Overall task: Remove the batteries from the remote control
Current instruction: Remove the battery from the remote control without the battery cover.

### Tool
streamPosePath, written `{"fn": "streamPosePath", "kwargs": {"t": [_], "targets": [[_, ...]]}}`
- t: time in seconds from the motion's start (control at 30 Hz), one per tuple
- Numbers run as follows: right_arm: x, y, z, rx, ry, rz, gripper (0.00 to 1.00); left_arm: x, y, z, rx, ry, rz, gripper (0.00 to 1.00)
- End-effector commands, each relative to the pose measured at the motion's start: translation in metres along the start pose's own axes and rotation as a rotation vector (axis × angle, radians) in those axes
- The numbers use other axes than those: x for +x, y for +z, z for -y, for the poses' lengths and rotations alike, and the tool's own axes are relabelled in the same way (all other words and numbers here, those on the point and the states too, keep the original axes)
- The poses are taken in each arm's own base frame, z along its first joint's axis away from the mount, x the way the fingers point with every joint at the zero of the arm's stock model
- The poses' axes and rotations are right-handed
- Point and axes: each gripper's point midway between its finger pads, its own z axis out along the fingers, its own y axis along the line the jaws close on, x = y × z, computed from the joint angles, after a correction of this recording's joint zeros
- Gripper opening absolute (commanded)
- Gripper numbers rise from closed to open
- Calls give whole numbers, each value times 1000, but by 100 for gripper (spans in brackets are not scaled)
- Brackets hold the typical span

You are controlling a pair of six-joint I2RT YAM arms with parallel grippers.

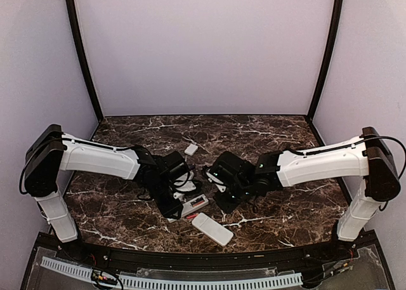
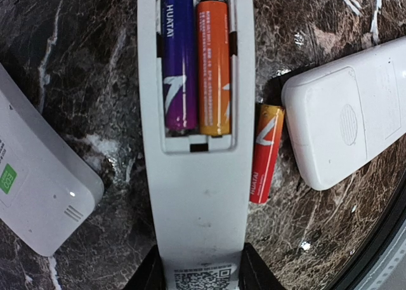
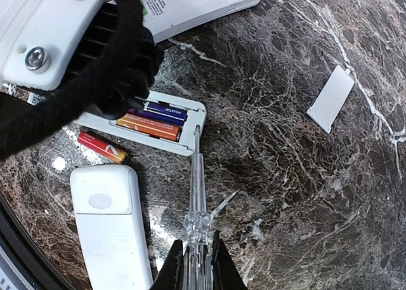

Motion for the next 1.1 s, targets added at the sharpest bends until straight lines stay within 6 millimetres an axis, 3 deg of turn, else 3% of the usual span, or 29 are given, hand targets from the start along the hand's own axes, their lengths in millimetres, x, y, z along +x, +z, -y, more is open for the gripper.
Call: {"fn": "streamPosePath", "kwargs": {"t": [0.0, 0.43, 1.07], "targets": [[-16, -4, -5, -4, -2, 53, 0, 2, -1, 1, -1, 14, -21, 10], [-21, -11, -7, -30, 16, 95, 0, 2, 0, 1, 0, 13, -27, 9], [-2, 4, -5, -9, 9, 19, 0, 3, 1, 0, -4, 13, -33, 8]]}}
